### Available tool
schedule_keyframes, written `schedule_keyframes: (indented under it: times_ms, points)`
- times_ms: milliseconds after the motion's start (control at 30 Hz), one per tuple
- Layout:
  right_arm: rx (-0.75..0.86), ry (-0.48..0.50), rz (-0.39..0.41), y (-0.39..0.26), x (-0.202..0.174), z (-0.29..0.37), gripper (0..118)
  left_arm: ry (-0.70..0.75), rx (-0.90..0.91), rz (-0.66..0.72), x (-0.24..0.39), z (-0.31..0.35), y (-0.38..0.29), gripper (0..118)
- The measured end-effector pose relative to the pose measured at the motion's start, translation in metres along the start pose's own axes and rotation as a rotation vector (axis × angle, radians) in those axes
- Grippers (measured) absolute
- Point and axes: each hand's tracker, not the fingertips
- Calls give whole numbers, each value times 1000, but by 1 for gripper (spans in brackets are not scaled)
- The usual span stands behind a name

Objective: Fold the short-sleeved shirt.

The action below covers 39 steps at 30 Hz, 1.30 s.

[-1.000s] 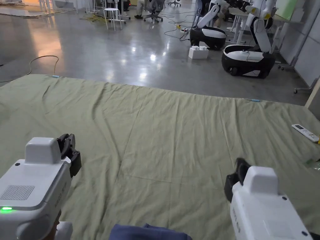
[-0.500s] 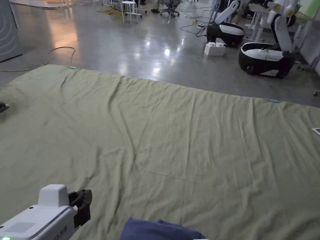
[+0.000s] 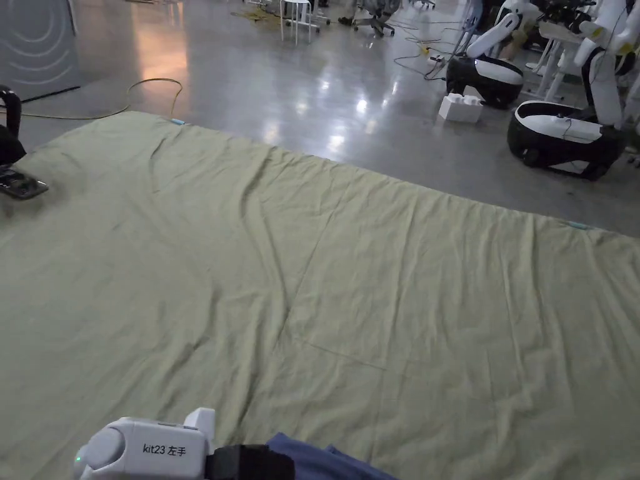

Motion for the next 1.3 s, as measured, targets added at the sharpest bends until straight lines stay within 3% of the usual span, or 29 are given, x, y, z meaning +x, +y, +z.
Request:
schedule_keyframes:
  times_ms: [67,133,267,533,633,800,1133,1300]
  points:
    - [3,0,2,0,0,0,0,-25,-44,44,-12,-17,0,76]
    - [7,0,5,0,-1,2,0,-19,-11,27,17,-25,-14,43]
    - [5,2,-7,-1,3,0,0,-8,-6,23,15,-25,-15,27]
    - [31,16,26,14,-3,10,0,-56,2,-24,39,2,-13,22]
    - [122,-4,29,38,-2,24,0,-80,12,-28,50,25,-6,22]
    - [257,-24,25,91,10,37,0,-44,35,-34,9,84,39,22]
    - [468,-59,-6,188,41,64,0,249,134,-130,3,264,130,22]
    - [533,-95,10,204,51,79,0,498,153,-123,-4,337,163,22]
